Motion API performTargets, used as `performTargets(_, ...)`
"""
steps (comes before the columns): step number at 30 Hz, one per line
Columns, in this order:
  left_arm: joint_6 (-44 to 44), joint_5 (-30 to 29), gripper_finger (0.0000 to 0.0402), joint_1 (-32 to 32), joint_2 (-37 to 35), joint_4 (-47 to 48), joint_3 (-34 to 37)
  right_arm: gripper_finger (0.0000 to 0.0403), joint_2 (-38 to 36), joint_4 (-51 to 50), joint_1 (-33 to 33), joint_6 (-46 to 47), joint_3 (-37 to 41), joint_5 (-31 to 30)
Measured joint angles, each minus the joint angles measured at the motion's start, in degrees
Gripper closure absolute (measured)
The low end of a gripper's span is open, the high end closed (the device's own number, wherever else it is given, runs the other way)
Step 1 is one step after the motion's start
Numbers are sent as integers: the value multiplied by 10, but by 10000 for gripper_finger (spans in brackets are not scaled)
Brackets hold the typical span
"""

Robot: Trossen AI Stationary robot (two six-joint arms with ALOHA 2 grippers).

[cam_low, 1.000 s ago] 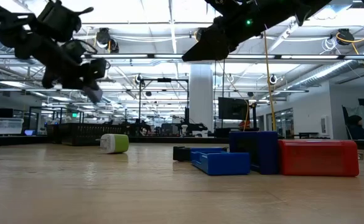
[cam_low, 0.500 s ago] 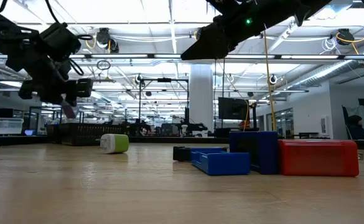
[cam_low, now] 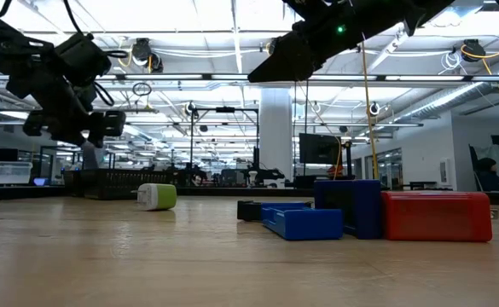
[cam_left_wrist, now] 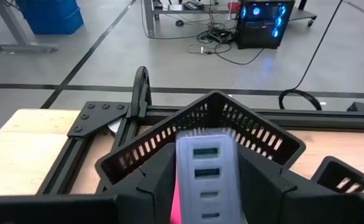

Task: Pick & Place Office items
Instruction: Put the light blue charger adapter into the top black bin, then put the red charger adapter into the top black bin

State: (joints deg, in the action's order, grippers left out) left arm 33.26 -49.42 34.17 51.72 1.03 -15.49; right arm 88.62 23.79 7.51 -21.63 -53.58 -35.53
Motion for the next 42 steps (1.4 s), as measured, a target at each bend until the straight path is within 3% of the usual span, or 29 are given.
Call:
performTargets(10, 1, -2, 267, 0, 0, 3, 0, 97, 0, 0, 0, 0, 0, 0)
performTargets(15, 0, -4, 250, 0, 0, 3, 0, 97, 0, 0, 0, 0, 0, 0)
performTargets(21, 0, -46, 228, 0, 0, 10, 0, 97, 0, 0, 0, 0, 0, 0)
performTargets(35, 1, -46, 198, 0, 0, 10, 0, 97, 0, 0, 0, 0, 0, 0)
performTargets(42, 3, -46, 208, 0, 0, 9, 0, 97, 0, 0, 0, 0, 0, 0)
